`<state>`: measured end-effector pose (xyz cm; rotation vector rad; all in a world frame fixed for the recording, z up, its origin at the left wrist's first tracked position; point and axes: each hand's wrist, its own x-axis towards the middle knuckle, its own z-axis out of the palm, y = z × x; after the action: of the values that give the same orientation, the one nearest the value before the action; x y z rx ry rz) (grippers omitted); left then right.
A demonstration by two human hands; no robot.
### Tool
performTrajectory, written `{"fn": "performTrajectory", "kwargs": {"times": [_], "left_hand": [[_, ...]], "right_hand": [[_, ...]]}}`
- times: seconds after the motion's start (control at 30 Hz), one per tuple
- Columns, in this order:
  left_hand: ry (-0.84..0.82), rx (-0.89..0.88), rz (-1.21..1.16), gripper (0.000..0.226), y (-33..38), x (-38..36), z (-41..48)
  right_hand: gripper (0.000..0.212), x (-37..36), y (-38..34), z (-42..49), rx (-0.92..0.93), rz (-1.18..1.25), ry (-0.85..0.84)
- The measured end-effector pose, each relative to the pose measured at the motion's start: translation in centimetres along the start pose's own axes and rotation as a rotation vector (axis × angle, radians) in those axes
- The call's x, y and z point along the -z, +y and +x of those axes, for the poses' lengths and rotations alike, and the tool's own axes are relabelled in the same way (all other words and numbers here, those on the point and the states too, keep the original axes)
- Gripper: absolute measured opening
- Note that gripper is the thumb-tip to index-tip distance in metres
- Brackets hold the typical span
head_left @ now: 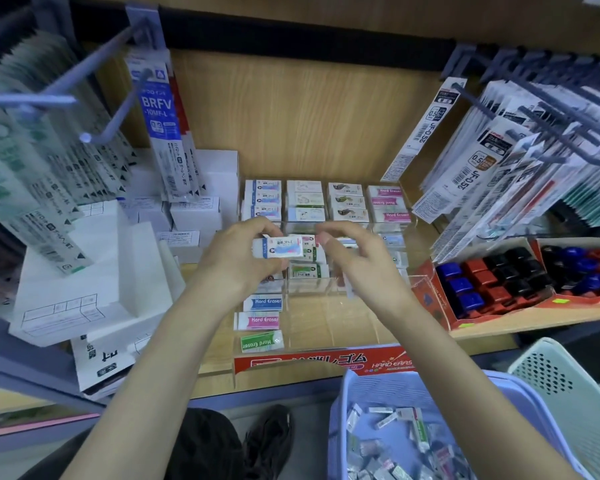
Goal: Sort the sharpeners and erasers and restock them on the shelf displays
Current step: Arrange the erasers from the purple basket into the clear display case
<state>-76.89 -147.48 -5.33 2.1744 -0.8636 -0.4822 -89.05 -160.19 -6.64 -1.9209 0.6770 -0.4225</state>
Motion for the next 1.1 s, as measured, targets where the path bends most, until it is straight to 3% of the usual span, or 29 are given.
{"fn": "performTrajectory", "kwargs": {"times": [0.03, 0.1, 0.17, 0.27, 0.33, 0.43, 0.6, 0.67, 0.77, 0.97, 1.1], "left_hand": [[-0.027, -0.022, 0.02, 0.027, 0.0, 0.0, -0.1], [-0.112, -0.084, 0.026, 0.028, 0.2, -0.3, -0.3], [-0.175, -0.103, -0.001, 0.035, 0.3, -0.5, -0.3], [-0.141, 0.043, -0.217, 0.05, 0.7, -0.7, -0.2], [-0.118, 0.166, -0.431, 0.038, 1.3, -0.8, -0.4], [-0.223, 0.205, -0.498, 0.02, 1.9, -1.4, -0.8], [-0.167, 0.187, -0.578, 0.017, 2.1, -1.1, -0.7], [-0.192, 0.159, -0.509, 0.019, 2.0, -1.1, -0.6], [-0.286, 0.149, -0.401, 0.025, 1.8, -1.5, -0.4], [-0.35, 0.043, -0.393, 0.013, 1.5, -1.3, -0.1], [-0.209, 0.113, -0.064, 0.041, 0.7, -1.2, 0.2]], "right_hand": [[0.012, -0.1, -0.6, -0.8, -0.037, 0.155, -0.053], [0.01, -0.4, -0.9, -2.0, -0.081, 0.225, -0.106], [0.012, -0.9, -0.5, -2.6, -0.119, 0.229, -0.052], [0.014, -1.1, -0.2, -3.7, -0.255, 0.45, 0.086], [0.017, -1.1, -0.1, -4.5, -0.311, 0.61, 0.147], [0.015, -1.8, -0.3, -5.0, -0.267, 0.663, 0.139], [0.01, -2.0, 0.3, -4.7, -0.128, 0.246, 0.123], [0.025, -1.5, 0.8, -4.2, 0.027, 0.062, 0.167], [0.045, -0.2, 0.8, -3.5, 0.257, -0.039, 0.077], [0.032, 1.1, 1.5, -2.0, 0.477, -0.295, -0.125], [0.031, 1.5, 2.9, 0.4, 0.455, -0.508, 0.043]]}}
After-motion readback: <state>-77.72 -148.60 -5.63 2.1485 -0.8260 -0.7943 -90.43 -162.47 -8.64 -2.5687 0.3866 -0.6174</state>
